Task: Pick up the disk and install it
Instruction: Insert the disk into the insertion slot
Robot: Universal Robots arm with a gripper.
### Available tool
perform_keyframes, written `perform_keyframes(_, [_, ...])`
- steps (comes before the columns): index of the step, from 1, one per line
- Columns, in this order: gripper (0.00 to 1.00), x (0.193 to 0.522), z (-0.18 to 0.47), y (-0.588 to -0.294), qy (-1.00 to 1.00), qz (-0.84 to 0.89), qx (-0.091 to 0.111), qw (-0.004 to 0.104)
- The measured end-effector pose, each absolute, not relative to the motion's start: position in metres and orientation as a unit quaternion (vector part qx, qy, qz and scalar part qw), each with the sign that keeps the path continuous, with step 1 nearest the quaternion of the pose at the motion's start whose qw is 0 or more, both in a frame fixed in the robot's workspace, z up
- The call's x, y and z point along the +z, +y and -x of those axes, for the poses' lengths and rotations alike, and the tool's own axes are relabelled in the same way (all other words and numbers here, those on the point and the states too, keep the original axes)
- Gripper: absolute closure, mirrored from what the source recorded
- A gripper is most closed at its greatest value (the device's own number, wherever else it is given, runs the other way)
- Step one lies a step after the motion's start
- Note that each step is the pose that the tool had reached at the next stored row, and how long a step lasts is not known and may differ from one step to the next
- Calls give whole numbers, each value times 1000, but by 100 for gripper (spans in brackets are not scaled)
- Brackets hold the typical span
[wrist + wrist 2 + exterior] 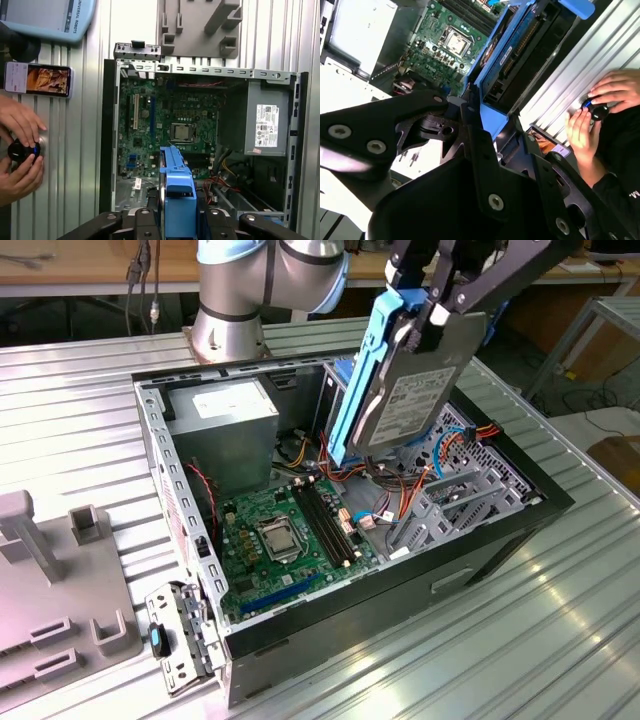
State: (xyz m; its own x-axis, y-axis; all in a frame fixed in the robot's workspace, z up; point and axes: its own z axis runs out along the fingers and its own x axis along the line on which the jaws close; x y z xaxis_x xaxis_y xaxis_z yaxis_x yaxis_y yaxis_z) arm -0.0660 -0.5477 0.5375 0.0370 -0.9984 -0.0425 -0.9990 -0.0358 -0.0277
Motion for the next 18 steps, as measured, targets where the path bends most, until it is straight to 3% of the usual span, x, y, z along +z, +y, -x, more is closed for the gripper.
perform_keyframes(18, [63,509,-29,-557,696,717,6,25])
